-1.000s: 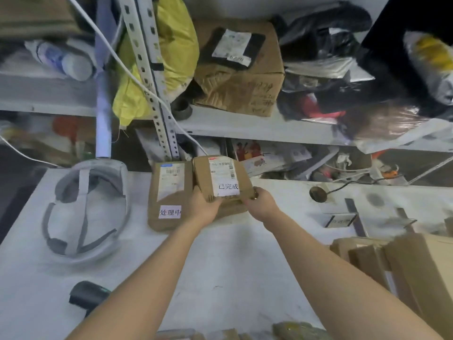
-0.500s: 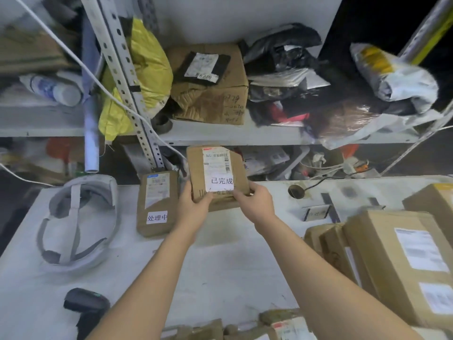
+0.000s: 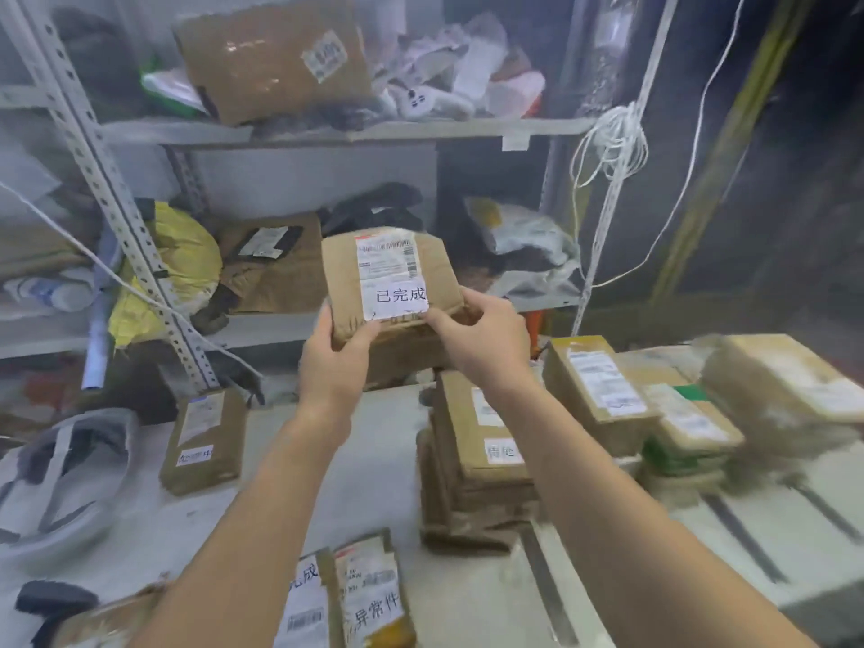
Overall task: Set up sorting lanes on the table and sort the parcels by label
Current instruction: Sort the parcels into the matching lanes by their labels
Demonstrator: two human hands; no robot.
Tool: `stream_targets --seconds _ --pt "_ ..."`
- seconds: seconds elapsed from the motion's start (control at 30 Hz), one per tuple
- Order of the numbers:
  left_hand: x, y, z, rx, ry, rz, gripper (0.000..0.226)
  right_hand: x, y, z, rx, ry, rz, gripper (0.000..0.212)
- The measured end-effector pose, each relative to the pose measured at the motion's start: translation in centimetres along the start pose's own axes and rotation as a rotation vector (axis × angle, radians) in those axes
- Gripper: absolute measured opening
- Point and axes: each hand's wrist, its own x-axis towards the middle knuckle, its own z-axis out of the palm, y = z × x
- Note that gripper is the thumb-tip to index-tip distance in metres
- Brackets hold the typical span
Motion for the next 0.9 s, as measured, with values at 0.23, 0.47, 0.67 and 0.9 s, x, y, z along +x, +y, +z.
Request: stream_targets --seconds 0.23,0.47,0.67,0.9 --pt "-6.2 5.4 10.2 -0.007 -0.140 0.023 0.041 -1.6 3.8 -13.2 0.013 0.074 0.071 0.017" --pt "-7.0 5.4 20.3 0.026 -0.289 0.018 0.041 0.5 9.2 -21.5 0.007 0.159 0.199 0.022" --pt "-6.5 3.8 29.3 -0.014 -0.425 -0.066 0.051 2.9 13.3 -27.5 -0.079 0.224 0.319 0.022" --pt "-7.9 1.6 37.5 -0.043 -0.481 -0.204 0.054 5.2 19.6 -31.6 -0.173 0.249 0.392 0.031"
